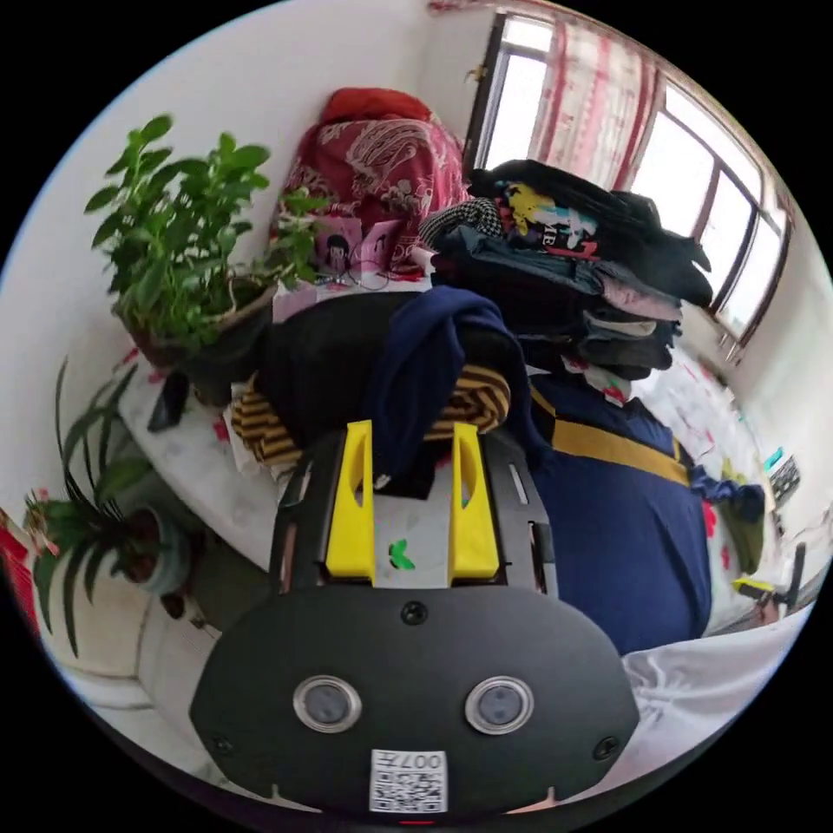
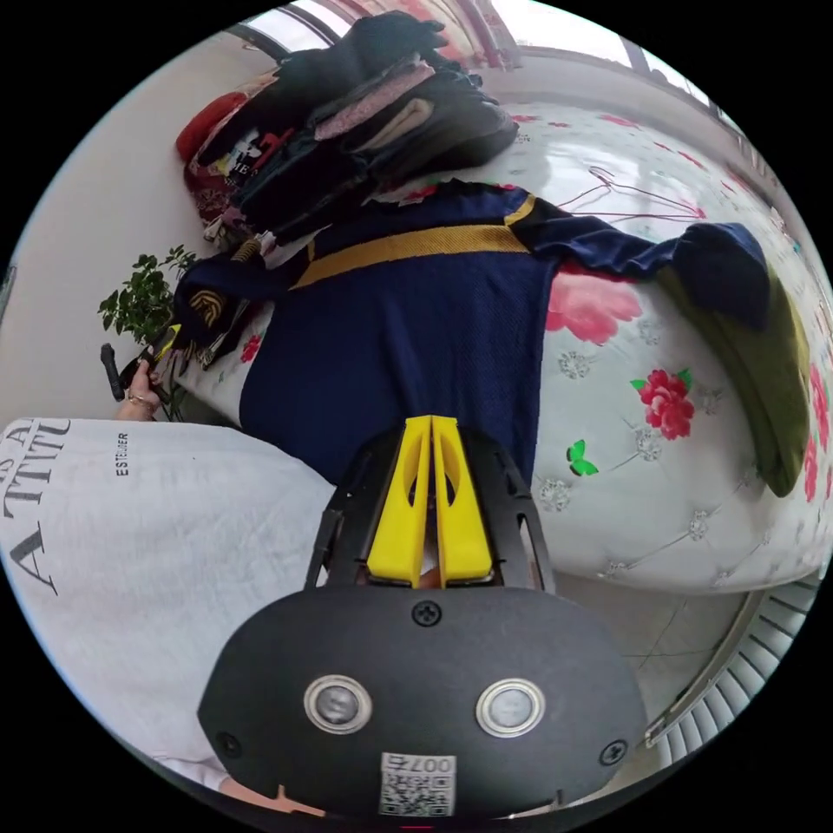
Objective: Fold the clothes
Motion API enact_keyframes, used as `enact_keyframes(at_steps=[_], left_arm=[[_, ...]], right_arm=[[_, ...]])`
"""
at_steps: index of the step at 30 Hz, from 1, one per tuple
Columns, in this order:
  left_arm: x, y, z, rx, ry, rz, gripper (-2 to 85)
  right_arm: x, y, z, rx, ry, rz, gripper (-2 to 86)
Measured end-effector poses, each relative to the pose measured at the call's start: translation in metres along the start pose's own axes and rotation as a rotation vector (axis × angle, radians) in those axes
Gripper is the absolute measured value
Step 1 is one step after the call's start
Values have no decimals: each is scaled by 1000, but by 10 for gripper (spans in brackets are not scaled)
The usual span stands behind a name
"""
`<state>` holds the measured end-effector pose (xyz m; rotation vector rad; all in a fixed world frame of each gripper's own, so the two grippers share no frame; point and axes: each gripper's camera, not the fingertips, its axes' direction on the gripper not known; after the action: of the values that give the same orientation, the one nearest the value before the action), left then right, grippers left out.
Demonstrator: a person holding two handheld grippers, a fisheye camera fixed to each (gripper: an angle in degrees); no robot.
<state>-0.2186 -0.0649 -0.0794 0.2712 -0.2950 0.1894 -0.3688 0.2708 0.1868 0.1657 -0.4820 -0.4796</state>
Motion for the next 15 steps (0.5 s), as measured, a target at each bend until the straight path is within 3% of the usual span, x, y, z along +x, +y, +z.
enact_keyframes(at_steps=[3, 7, 10, 12, 15], left_arm=[[12, -16, 27, -64, -164, 96, 71], [3, -24, 32, -128, -86, 112, 35], [-19, -31, 6, -92, 194, 20, 14], [-23, -44, -30, 42, 469, 5, 8], [21, -76, -67, 123, 638, 182, 5]], right_arm=[[-16, -10, 9, -31, 7, -78, -3], [-30, -15, 8, -58, 56, -171, -3], [-29, -15, -1, -40, 72, -187, -3], [-25, -15, -8, -15, 53, -178, -3], [-19, -18, -23, 48, -14, -158, -3]])
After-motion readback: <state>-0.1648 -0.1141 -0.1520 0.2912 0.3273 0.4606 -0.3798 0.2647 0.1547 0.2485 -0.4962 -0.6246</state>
